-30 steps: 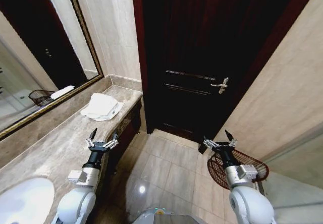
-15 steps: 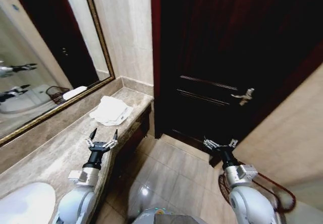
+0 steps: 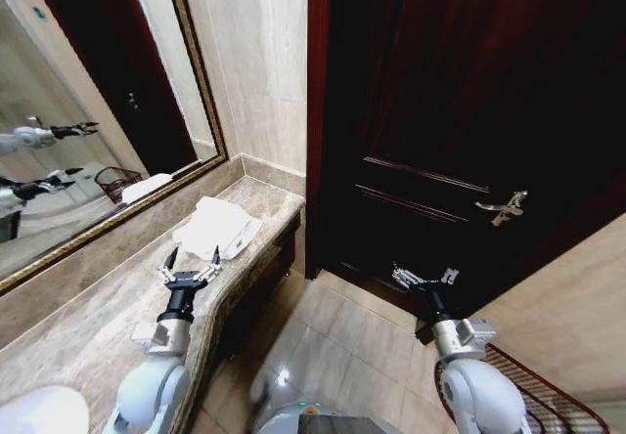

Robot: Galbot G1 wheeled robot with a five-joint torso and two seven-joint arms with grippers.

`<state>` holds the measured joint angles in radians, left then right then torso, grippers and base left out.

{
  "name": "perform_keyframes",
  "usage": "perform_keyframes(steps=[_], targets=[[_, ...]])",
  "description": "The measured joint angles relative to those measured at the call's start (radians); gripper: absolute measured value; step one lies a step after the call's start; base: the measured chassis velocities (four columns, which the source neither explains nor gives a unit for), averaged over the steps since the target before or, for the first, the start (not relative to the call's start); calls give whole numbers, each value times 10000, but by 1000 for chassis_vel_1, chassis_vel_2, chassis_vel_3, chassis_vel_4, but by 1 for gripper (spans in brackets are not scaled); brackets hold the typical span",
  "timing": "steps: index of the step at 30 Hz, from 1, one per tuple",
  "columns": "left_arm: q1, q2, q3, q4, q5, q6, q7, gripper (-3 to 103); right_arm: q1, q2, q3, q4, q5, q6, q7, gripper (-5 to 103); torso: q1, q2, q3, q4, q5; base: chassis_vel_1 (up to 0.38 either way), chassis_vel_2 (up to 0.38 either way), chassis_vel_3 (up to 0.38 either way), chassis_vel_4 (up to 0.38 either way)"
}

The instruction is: Discard the used towel into the hamper.

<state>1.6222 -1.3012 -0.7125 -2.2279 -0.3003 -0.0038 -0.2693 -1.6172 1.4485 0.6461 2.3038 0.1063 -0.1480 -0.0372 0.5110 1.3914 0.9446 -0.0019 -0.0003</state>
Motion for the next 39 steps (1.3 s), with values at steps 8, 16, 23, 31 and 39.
perform_keyframes(steps=[8,16,23,31,39], targets=[[-1569,1088,-228,197,-1378,2816,-947,100,293,-213,-156,-250,-16,-58,55,100,-3,1,-1,-1,2,19,-3,-12,3],[-3630,1980,699,816,-3971,5879,-2822,100,490,-412,-241,-481,-12,-122,45,100,1,0,0,0,3,0,0,0,0],[-5349,2539,1701,1891,-4365,6436,-3411,100,406,-518,-175,-576,1,-62,54,100,1,0,1,0,2,0,0,0,0],[-6456,3030,2082,2729,-4537,6547,-3390,100,297,-460,-64,-948,10,181,71,100,1,0,0,0,4,0,0,0,0],[-6514,3041,2161,3460,-4615,6506,-3062,100,797,-403,-204,-1115,-2,92,43,100,1,0,0,3,3,0,0,0,0]])
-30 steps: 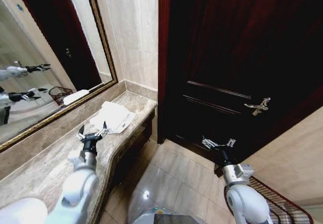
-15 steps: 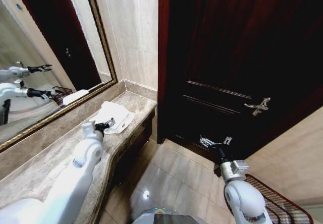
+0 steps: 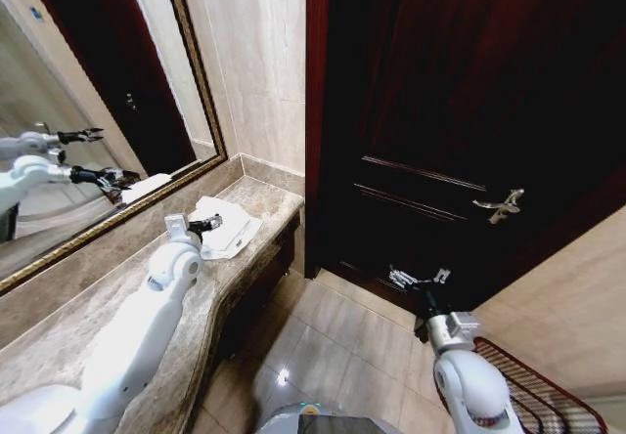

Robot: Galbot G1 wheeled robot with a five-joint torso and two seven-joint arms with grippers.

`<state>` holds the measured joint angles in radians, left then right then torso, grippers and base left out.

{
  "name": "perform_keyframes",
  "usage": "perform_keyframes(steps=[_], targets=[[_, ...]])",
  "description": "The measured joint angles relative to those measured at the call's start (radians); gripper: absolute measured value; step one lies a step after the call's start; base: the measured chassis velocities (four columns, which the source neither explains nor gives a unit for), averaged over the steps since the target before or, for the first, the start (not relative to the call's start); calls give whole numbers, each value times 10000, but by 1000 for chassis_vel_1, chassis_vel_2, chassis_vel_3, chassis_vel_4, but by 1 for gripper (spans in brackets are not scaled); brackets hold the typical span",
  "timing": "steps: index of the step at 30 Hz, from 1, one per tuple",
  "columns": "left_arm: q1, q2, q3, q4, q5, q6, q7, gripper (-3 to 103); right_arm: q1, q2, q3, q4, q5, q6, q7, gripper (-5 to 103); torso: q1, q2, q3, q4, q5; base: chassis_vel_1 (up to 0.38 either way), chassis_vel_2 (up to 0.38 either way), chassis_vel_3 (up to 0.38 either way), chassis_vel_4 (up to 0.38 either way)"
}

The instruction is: Discard the used towel into the hamper.

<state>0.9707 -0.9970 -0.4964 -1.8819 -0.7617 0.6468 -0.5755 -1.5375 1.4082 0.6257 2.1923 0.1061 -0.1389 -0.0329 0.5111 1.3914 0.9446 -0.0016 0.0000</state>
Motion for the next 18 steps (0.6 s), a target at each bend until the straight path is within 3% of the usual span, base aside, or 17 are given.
perform_keyframes(steps=[18], targets=[[-532,-75,579,1473,222,-275,713,100,-252,-50,106,-58,23,283,7,100,0,0,-1,-3,2,0,0,0,0]])
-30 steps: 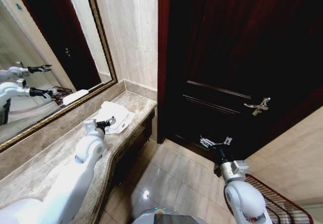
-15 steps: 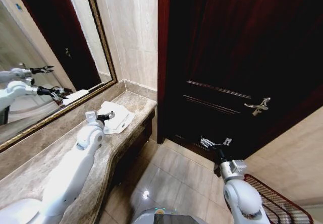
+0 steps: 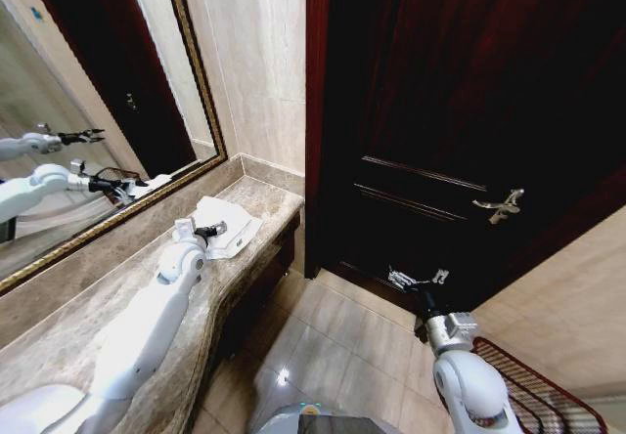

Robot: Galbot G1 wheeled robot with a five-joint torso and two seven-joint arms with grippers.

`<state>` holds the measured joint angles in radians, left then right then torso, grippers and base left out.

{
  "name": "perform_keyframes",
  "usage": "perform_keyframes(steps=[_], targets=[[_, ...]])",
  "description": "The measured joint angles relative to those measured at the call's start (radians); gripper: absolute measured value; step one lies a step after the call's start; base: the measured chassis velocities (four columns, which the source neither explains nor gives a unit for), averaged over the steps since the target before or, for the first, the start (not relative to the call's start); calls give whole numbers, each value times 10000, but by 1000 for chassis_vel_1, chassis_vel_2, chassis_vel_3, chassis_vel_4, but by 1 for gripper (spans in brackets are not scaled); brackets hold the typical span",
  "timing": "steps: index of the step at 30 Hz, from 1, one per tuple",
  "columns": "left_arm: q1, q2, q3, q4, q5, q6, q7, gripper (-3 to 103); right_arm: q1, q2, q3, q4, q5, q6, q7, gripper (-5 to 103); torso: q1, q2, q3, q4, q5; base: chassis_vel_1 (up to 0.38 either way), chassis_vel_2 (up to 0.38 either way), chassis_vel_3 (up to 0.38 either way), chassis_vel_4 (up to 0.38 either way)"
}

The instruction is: Discard the used towel into the hamper.

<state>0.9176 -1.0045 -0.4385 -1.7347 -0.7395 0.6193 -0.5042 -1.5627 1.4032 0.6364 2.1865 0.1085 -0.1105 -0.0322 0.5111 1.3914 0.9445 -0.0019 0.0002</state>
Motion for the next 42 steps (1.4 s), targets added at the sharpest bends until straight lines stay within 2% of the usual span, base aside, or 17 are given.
perform_keyframes(steps=[6,8,12,14,16,17,21,26,34,36,38,40,42], targets=[[104,-73,64,120,168,-40,213,101,71,38,-27,43,12,5,14,100,0,1,0,1,-2,0,0,0,0],[112,-88,64,122,170,-40,228,98,78,34,-24,45,23,7,18,100,0,1,0,1,-1,0,0,0,0],[147,-106,32,121,170,-80,239,84,64,27,18,24,59,76,25,100,0,1,0,0,-1,0,0,0,0],[167,-108,22,119,170,-95,238,84,60,29,23,9,63,99,26,100,0,1,0,0,-1,0,0,0,0],[217,-118,-9,118,171,-118,232,76,51,37,25,-7,67,127,27,100,0,1,0,0,-1,0,0,0,0],[217,-118,-9,118,171,-118,232,76,51,37,25,-7,67,127,27,100,0,1,0,0,-1,0,0,0,0],[322,-148,-95,137,196,-193,233,60,55,53,25,-50,69,173,27,100,0,1,0,0,-1,0,0,0,0],[355,-149,-133,174,209,-215,238,53,57,49,24,-76,69,192,31,100,0,1,0,0,-2,0,0,0,0],[361,-116,-188,121,201,-217,245,26,33,47,40,-58,79,215,53,100,0,1,0,2,-2,0,0,0,0],[373,-115,-193,112,201,-221,246,26,13,46,47,-51,78,223,55,100,0,1,0,1,-2,0,0,0,0],[390,-115,-200,91,200,-229,248,22,-7,41,63,-38,79,236,57,100,0,1,0,1,-2,0,0,0,0],[416,-111,-225,40,200,-261,250,11,-25,31,84,-12,82,251,61,100,0,1,0,1,-2,0,0,0,0],[422,-107,-231,27,210,-322,251,11,-28,29,87,6,82,252,65,100,0,1,0,1,-2,0,0,0,0]])
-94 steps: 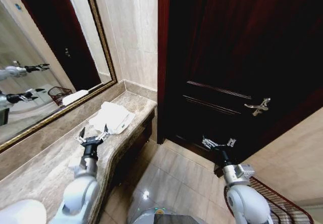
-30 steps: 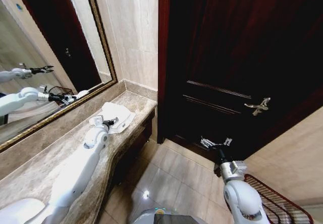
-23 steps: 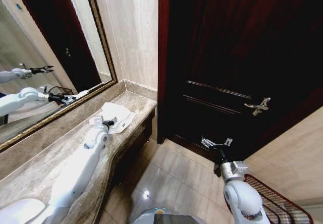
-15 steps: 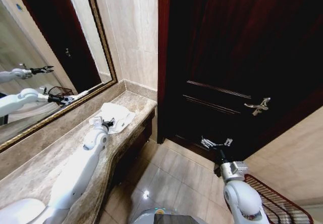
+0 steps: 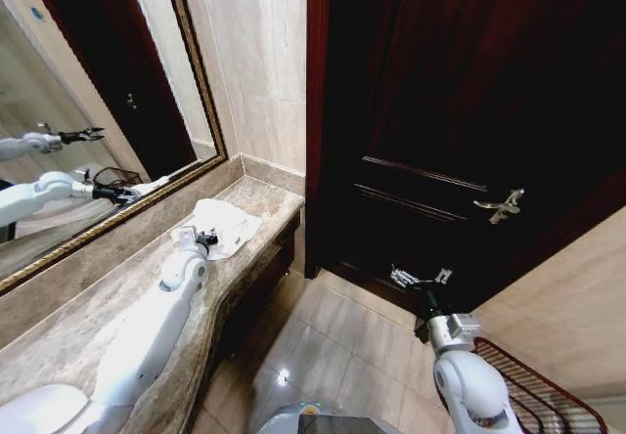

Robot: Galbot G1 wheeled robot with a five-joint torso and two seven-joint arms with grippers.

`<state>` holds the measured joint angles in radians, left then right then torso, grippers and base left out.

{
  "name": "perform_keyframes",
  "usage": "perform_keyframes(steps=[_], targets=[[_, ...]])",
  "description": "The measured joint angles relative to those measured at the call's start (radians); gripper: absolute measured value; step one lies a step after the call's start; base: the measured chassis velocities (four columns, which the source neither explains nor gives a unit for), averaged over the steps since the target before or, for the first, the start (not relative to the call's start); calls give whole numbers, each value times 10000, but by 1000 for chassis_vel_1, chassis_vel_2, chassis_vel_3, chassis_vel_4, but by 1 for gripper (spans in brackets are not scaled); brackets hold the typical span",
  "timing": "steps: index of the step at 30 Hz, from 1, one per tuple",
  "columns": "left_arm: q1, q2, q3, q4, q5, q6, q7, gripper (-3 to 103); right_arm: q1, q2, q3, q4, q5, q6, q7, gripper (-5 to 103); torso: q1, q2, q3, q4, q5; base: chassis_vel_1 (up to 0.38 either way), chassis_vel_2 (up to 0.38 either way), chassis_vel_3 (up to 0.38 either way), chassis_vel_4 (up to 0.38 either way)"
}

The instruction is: Discard the used towel into the hamper.

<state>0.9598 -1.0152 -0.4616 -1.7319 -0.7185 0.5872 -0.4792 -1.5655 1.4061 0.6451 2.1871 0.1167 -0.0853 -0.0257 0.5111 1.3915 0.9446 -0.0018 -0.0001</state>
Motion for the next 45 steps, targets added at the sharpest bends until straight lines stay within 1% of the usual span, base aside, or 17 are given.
perform_keyframes(steps=[2,3,5,8,9,12,14,17,20,24,30,33,35,39,41,42,45], targets=[[27,-1,-8,-21,232,-373,0,7,-6,4,-1,39,1,2,11,100,0,0,0,0,-1,0,0,0,0],[27,-1,-8,-21,232,-373,0,7,-6,4,-1,39,1,2,11,100,0,0,0,0,-1,0,0,0,0],[99,-5,-51,-145,492,-832,29,7,-5,26,-27,70,1,12,48,100,0,0,0,-1,-1,0,0,0,0],[290,0,-180,-418,820,-1720,349,7,14,61,-56,101,-4,16,116,100,0,0,0,-2,0,0,0,0,0],[290,0,-180,-418,820,-1720,349,7,14,61,-56,101,-4,16,116,100,0,0,0,-2,0,0,0,0,0],[662,39,-389,-862,1467,-2848,806,7,33,70,-62,153,-29,0,173,100,0,0,0,-1,0,0,0,0,0],[905,43,-523,-1332,1641,-3229,859,7,35,74,-63,187,-35,-3,202,100,0,0,0,0,0,0,0,0,0],[1045,43,-616,-1642,1666,-3364,859,7,32,87,-67,227,-37,-3,222,100,0,0,0,0,0,0,0,0,0],[1356,40,-804,-2364,1720,-3564,834,7,8,124,-79,307,-42,3,246,100,0,0,0,-1,2,0,0,0,0],[1630,66,-917,-2955,1753,-3617,780,7,12,185,-82,369,-39,12,337,100,0,0,0,-1,2,0,0,0,0],[2213,97,-1019,-4085,1754,-3570,768,7,142,197,-81,488,47,-78,435,100,0,0,-1,0,0,0,0,0,0],[2789,67,-1112,-5153,1749,-3400,767,7,239,145,-79,535,126,-180,447,100,-1,0,0,0,1,0,0,0,0],[2806,67,-1116,-5185,1750,-3397,766,7,244,143,-79,534,128,-182,447,100,-1,0,-1,0,1,0,0,0,0],[3275,63,-1183,-5979,1801,-3397,856,7,283,106,-99,534,167,-191,446,100,-1,0,-1,0,2,0,0,0,0],[3620,136,-1153,-6387,1841,-3762,1214,7,289,64,-122,533,189,-191,436,100,-1,0,-1,0,2,0,0,0,0],[3620,136,-1153,-6387,1841,-3762,1214,7,289,64,-122,533,189,-191,436,100,-1,0,-1,0,2,0,0,0,0],[3865,315,-854,-6623,1749,-4253,1901,7,292,14,-122,598,208,-190,441,100,-1,0,-1,-1,2,0,0,0,0]])
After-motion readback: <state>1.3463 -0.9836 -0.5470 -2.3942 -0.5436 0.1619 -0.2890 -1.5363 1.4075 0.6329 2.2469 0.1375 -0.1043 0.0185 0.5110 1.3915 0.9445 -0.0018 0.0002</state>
